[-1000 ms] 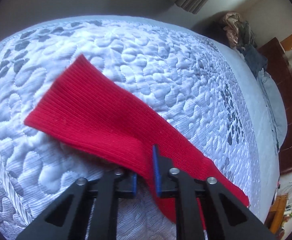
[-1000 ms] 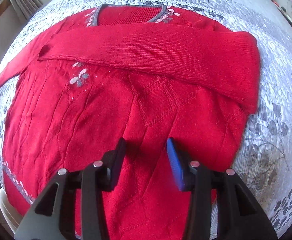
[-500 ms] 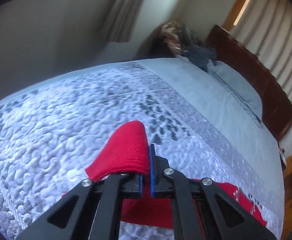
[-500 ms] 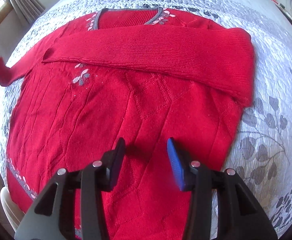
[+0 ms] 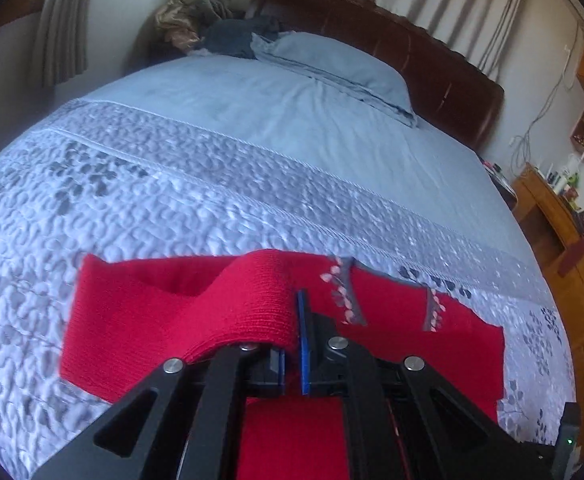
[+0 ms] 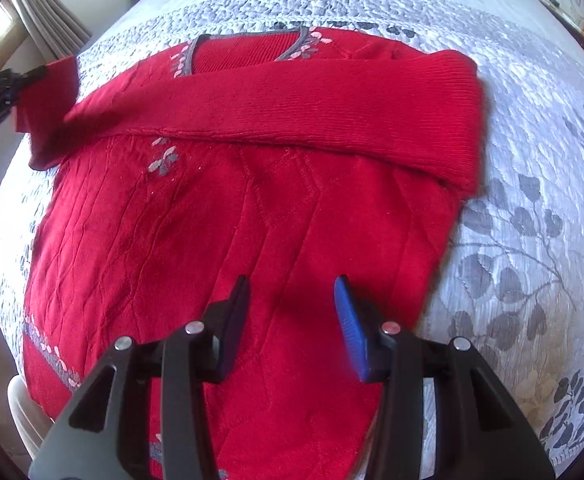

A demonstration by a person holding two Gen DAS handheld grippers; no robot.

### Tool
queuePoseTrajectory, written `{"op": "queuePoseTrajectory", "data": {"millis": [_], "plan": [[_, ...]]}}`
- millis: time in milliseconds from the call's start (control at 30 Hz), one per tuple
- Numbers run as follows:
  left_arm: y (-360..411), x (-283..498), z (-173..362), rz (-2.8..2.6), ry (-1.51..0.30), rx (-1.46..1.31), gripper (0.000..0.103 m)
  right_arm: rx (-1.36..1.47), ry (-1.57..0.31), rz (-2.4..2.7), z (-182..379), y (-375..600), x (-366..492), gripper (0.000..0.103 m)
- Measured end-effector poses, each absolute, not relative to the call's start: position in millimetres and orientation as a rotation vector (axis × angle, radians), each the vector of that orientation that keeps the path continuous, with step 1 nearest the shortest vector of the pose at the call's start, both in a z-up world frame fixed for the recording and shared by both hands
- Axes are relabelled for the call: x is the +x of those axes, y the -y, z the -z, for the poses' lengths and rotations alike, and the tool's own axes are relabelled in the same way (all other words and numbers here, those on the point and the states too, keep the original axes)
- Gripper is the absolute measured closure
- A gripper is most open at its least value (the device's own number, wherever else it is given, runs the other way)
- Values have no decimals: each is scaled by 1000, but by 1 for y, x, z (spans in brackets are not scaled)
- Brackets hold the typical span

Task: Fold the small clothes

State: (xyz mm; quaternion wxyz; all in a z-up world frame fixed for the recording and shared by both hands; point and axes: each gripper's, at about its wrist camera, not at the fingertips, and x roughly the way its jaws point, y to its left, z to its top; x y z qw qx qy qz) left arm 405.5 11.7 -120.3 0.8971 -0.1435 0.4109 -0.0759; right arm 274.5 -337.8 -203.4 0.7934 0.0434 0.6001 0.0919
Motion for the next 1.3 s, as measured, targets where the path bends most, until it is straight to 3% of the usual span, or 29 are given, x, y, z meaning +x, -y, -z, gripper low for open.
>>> {"op": "queuePoseTrajectory", "data": {"millis": [300, 433, 467, 567, 800, 1067, 1300], "plan": [[97, 398, 149, 332, -923, -299, 98, 118, -1281, -189, 203, 348, 272, 59], [124, 403, 183, 360, -1109, -193, 90, 117, -1291, -184, 205, 350, 269, 57], [123, 398, 187, 383, -1126, -208, 87, 114, -1290, -186, 205, 350, 268, 57], [102, 379, 182, 429, -1110, -222, 46, 99, -1294, -176, 205, 352, 267, 57], [16, 378, 172, 212, -1101, -105, 47, 100, -1302, -204, 205, 337, 272, 57], [-60, 407, 221, 97, -1226, -200, 48, 65, -1412, -192, 228, 320, 290, 52], [-68, 412, 227, 144, -1247, -223, 46, 70, -1371, -292, 180, 267, 326, 55]]}}
